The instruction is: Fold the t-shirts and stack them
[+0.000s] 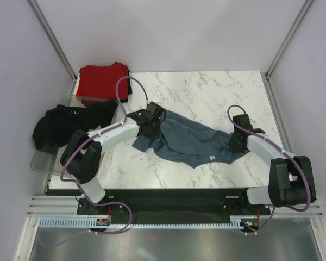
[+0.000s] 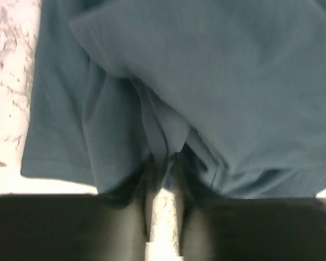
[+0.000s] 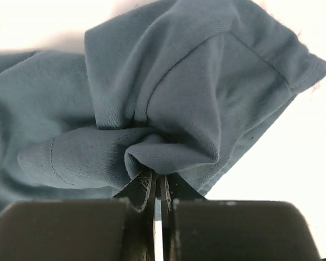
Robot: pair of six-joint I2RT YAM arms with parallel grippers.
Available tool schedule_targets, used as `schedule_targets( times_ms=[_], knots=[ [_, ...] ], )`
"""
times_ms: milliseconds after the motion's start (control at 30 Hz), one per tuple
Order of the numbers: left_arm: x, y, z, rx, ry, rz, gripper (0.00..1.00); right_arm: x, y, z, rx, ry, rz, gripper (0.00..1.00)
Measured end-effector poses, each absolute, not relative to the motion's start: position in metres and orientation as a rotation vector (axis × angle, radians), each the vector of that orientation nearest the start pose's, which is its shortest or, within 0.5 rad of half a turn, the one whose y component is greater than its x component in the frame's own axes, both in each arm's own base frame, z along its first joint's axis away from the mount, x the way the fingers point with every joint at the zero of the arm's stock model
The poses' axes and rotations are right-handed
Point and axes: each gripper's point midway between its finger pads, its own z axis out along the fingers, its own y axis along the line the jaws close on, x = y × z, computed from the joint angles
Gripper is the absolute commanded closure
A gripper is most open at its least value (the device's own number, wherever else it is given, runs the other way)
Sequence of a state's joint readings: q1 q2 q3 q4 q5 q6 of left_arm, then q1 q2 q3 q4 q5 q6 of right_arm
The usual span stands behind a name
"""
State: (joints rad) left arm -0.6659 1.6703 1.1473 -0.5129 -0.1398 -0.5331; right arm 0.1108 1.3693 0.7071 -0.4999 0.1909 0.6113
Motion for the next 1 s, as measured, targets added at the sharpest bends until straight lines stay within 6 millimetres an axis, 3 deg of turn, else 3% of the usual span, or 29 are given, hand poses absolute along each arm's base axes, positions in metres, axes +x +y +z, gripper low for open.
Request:
schedule_targets(
  times_ms=[167, 233, 300, 400, 467, 500, 600, 667, 733, 800, 867, 933, 1000],
  knots=[
    [0.323, -0.235, 0.078, 0.123, 2.593, -0.223, 0.98, 0.265, 0.013, 0.036, 0.745, 2.560, -0.034, 1.00],
    [0.324, -0.234, 0.094, 0.118, 2.568, -0.236, 0.98, 0.266, 0.013, 0.055, 0.745, 2.534, -0.017, 1.00],
    [0.323, -0.231, 0.125, 0.108, 2.522, -0.257, 0.98, 0.276, 0.013, 0.088, 0.743, 2.473, 0.015, 1.00],
    [0.321, -0.225, 0.207, 0.074, 2.373, -0.332, 0.98, 0.298, 0.011, 0.165, 0.739, 2.311, 0.086, 1.00],
    [0.314, -0.216, 0.283, 0.045, 2.209, -0.416, 0.98, 0.307, 0.009, 0.222, 0.733, 2.189, 0.132, 1.00],
    [0.307, -0.208, 0.322, 0.032, 2.120, -0.459, 0.98, 0.307, 0.006, 0.252, 0.730, 2.128, 0.149, 1.00],
    [0.272, -0.173, 0.413, -0.016, 1.891, -0.536, 0.98, 0.296, -0.004, 0.326, 0.734, 1.971, 0.169, 1.00],
    [0.246, -0.143, 0.454, -0.056, 1.774, -0.546, 0.98, 0.281, -0.014, 0.363, 0.748, 1.885, 0.155, 1.00],
    [0.219, -0.111, 0.483, -0.100, 1.682, -0.536, 0.98, 0.265, -0.022, 0.392, 0.764, 1.822, 0.135, 1.00],
    [0.201, -0.089, 0.499, -0.136, 1.631, -0.523, 0.98, 0.252, -0.029, 0.411, 0.782, 1.776, 0.122, 1.00],
    [0.195, -0.078, 0.494, -0.153, 1.642, -0.493, 0.98, 0.245, -0.033, 0.416, 0.795, 1.762, 0.105, 1.00],
    [0.199, -0.077, 0.474, -0.152, 1.704, -0.440, 0.98, 0.245, -0.035, 0.410, 0.809, 1.782, 0.087, 1.00],
    [0.208, -0.083, 0.437, -0.134, 1.808, -0.379, 0.98, 0.256, -0.040, 0.388, 0.836, 1.838, 0.048, 1.00]
  ],
)
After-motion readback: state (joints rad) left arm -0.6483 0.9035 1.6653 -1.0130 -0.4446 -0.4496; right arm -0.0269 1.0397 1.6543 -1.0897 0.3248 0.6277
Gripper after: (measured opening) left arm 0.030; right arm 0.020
